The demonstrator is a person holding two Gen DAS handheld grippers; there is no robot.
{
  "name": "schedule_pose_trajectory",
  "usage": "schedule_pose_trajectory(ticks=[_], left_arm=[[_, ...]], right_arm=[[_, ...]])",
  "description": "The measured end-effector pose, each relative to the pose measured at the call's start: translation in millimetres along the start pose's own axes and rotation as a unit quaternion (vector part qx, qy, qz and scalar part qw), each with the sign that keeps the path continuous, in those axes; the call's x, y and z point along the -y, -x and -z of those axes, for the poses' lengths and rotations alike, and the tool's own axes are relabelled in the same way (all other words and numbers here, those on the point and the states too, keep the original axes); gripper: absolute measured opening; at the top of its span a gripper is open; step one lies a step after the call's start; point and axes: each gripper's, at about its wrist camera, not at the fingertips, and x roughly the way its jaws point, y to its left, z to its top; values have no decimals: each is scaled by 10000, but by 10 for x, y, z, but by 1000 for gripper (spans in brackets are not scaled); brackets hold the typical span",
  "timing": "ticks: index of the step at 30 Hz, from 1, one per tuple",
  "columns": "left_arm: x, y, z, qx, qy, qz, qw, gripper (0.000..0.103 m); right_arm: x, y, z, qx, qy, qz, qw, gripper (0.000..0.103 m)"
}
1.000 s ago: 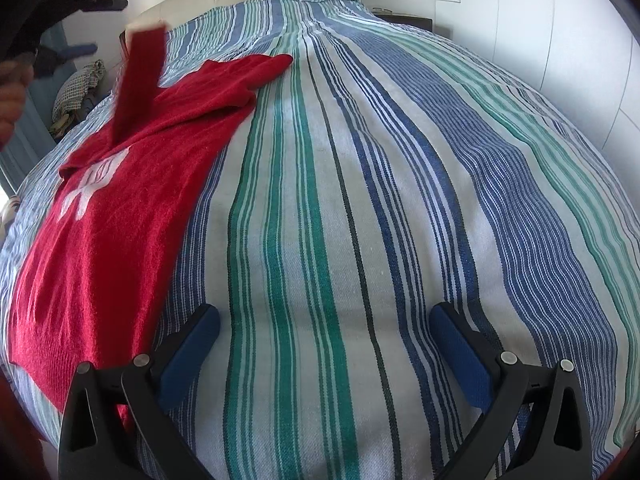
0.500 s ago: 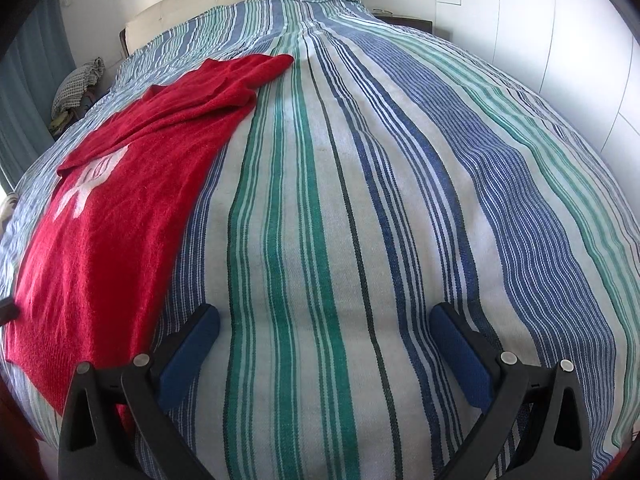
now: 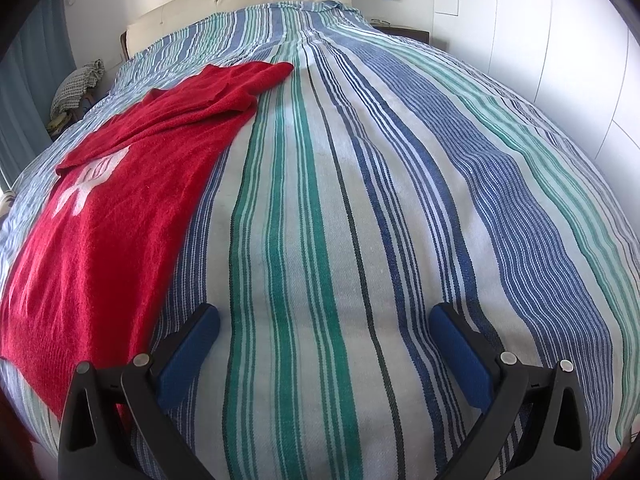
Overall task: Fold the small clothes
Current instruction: 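Move both tools toward the sweater hem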
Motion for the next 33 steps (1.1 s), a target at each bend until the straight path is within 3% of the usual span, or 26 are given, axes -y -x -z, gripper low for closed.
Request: schedule_pose_trajectory(ticks=[15,33], left_arm=[[-21,-48,47,-104,-56,-313,9994,89],[-118,-36,91,17,290,130,9995,89]], right_arm=[[-2,8,15,20,11,15,10000,103],[-7,6,16,22,15,22,10000,103]])
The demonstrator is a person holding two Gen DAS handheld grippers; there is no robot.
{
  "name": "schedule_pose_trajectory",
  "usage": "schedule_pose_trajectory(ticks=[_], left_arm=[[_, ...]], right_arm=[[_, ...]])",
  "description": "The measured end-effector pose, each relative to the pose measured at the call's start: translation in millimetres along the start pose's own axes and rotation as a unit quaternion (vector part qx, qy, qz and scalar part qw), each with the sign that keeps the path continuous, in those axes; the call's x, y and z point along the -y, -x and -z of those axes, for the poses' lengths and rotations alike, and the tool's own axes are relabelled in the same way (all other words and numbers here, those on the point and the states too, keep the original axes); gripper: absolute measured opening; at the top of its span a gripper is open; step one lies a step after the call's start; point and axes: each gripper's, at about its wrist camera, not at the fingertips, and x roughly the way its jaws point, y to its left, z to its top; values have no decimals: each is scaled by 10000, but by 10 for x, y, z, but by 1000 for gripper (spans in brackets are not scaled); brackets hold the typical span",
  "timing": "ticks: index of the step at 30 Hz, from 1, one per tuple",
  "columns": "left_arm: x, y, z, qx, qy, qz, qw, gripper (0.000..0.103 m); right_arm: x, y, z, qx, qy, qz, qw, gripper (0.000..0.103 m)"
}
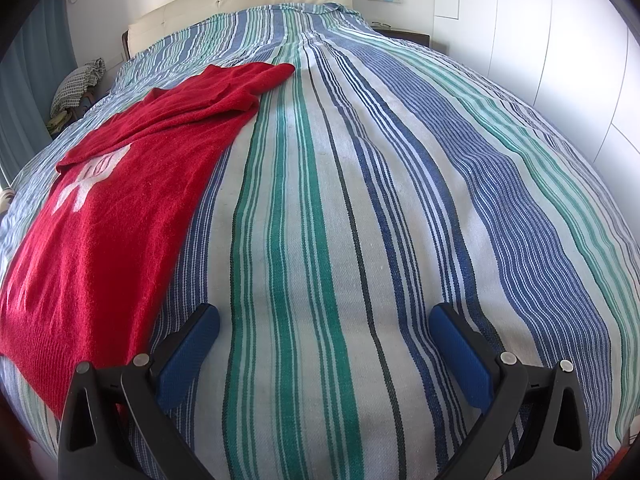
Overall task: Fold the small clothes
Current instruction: 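Move both tools toward the sweater hem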
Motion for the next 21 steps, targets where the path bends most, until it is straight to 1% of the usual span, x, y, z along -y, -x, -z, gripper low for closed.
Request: schedule_pose_trajectory(ticks=[5,9,12,14,17,18,20,21], left_arm=[[24,-12,8,-55,-16,83,9999,89],[-21,-10,8,-102,136,195,9997,89],[-89,14,5,-113,311,345,9989,89],[-121,26,7,-116,401,487,9979,89],[-96,11,13,-245,425,838,9953,89],[-44,3,19,-311,348,955,9943,89],[76,6,37,-372,133,1104,9931,89],[142,5,46,-396,9,1147,9926,89]], right_arm=[[-1,1,1,0,4,5,10000,103],[-4,3,-3,-22,25,6,10000,103],[17,31,-96,-308,148,-118,9993,103],[88,134,-188,-484,-26,-344,9982,103],[221,434,-261,-483,-672,-889,9926,103],[230,513,-261,-515,-819,-1094,9893,103],[192,626,-218,-725,-1041,-1535,9800,102],[151,660,-169,-847,-1145,-1809,9731,101]])
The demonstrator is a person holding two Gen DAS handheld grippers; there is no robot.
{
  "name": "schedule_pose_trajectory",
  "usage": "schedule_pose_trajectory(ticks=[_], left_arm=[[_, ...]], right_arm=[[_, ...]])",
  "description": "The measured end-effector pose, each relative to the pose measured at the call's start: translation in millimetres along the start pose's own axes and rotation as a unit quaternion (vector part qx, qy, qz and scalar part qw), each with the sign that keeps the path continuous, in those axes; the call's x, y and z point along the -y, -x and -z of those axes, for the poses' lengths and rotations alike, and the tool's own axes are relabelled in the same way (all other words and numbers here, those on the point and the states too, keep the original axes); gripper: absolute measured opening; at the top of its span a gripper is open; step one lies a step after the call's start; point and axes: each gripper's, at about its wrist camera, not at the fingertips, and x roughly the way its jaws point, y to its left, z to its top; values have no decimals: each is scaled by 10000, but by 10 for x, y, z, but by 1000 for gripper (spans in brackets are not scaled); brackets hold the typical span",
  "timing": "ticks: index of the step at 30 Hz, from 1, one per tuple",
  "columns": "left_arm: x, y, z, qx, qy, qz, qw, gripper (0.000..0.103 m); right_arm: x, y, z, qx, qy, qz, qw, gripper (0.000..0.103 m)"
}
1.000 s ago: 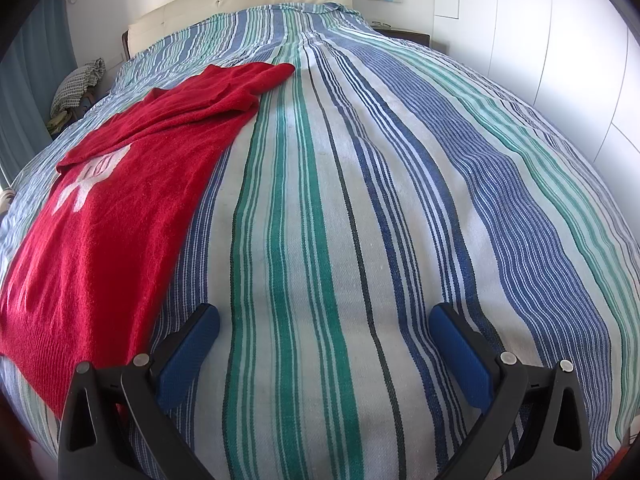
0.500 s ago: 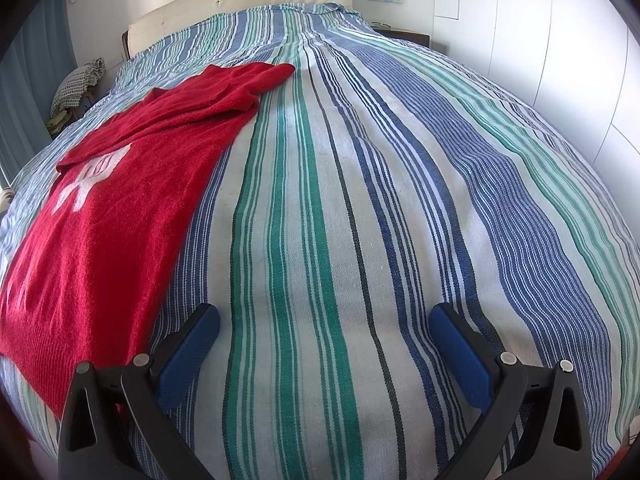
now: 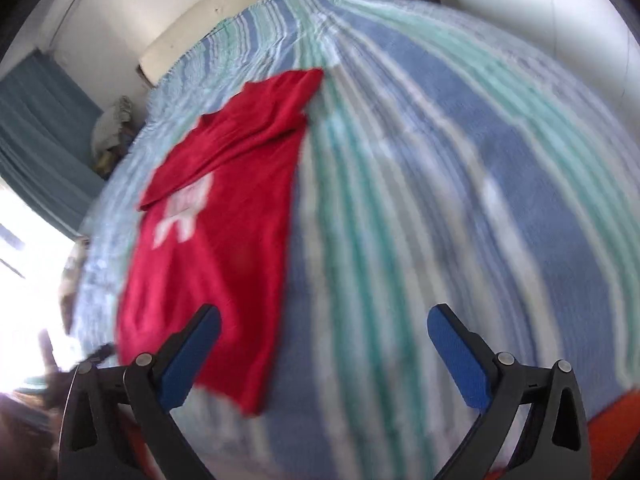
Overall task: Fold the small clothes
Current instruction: 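Close both tools on the sweater hem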
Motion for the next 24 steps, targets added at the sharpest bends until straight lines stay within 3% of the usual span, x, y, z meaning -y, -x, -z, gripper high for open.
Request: schedule_pose_trajectory(ticks=[3,6,9,10,11,12,16,19,24], left_arm=[[120,-83,37,-161,-198,48,9997,84],[148,-153,57,-309,-133,159,9993,64],[164,-174,58,-399,-123,298,9987,34],[161,-191,58,-444,-100,305,9985,11],[138,-209,56,-487,-33,320,9983,6],[119,-211,55,-489,49,363,9981,6],[53,-52,36,-363,408,585,9968,4],[26,107,-81,-188,725,967,9925,3],[-23,59,-830,196,1104,1464,9828,3]], right_arm=[[-108,-117,198,-414,-257,-727,9962,93],[-143,-391,347,-837,-527,-973,9903,80],[-232,-568,423,-976,-415,-938,9899,59],[-271,-605,424,-1018,-343,-953,9896,38],[-281,-632,428,-1060,-311,-901,9898,13],[-287,-650,427,-1091,-298,-813,9903,5],[-320,-465,366,-786,-299,-864,9927,5],[-381,-303,210,-461,-312,-1037,9930,5],[-513,-298,-491,202,-296,-1268,9913,5]])
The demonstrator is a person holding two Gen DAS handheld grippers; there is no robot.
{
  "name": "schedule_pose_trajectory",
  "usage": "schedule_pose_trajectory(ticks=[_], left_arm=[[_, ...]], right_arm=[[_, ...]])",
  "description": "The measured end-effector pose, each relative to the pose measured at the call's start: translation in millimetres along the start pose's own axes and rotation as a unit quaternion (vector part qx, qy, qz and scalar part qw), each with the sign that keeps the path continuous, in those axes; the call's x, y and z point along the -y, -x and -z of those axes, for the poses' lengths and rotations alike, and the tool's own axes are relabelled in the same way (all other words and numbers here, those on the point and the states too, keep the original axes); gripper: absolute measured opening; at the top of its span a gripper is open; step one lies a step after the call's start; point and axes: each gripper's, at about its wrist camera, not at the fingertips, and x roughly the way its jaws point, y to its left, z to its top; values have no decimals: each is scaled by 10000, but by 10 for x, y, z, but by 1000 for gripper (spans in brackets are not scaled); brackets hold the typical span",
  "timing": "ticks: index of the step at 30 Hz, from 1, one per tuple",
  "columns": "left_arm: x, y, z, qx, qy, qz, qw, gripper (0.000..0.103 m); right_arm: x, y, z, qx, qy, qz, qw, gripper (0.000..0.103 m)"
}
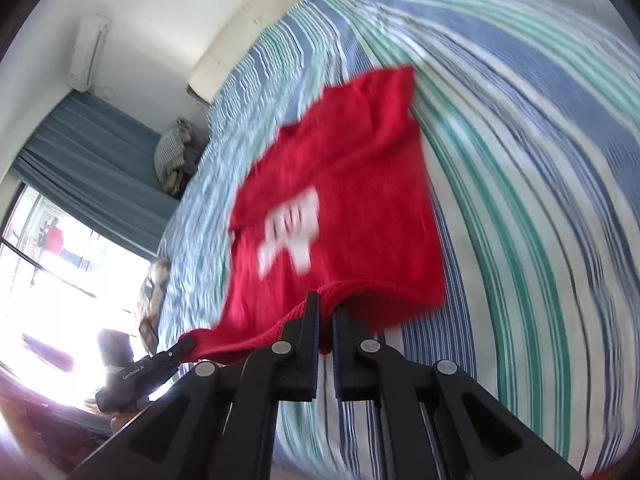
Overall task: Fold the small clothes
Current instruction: 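Close both tools on the sweater hem, then lift the hem with both tools, fold it onto the collar, open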
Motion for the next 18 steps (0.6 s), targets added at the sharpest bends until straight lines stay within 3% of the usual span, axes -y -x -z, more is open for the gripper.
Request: schedule_pose_trajectory(ticks=[3,10,13,15,18], left_arm=[[84,-252,-669,308,-82,-73,9995,3],[158,-1093,-1968,373,-214,-586,9974,3],[168,-1435,-2312,383,-283,-887,9949,3],[61,-1586,-2427,328,-232,-1071,9934,6],[-190,-1823,-2648,172,104,-1344,9907,20]], right_arm=[[-47,-238,-629,424,196,102,9989,5],[-6,-1177,-1897,441,100,597,9972,5],[38,-1512,-2259,426,64,684,9967,5],[109,-1720,-2414,449,-60,494,9978,6],[243,-1950,-2527,491,-264,568,9968,19]])
